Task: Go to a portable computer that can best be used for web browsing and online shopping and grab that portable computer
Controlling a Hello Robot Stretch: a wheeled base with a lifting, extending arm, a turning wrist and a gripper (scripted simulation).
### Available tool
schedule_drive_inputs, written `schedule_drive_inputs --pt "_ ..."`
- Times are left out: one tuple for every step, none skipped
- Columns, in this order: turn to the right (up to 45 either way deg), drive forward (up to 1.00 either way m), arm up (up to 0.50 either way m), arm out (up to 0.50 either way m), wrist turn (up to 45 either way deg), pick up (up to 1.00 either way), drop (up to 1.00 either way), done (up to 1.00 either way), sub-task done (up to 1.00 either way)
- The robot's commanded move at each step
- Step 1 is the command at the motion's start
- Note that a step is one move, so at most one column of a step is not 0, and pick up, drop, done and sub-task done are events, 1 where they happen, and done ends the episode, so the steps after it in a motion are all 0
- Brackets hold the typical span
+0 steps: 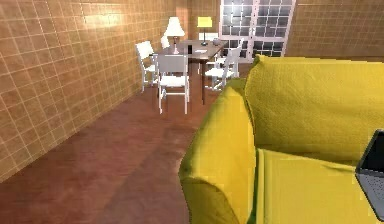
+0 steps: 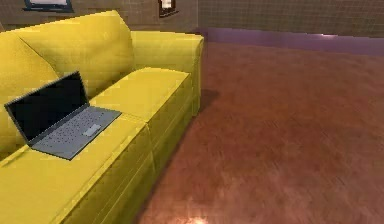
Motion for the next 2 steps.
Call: schedule_drive_inputs --pt "-27.0 0.00 0.00 0.00 0.0 0.00 0.00 0.00 0.00" --pt "45.0 0.00 0.00 0.00 0.0 0.00 0.00 0.00 0.00"
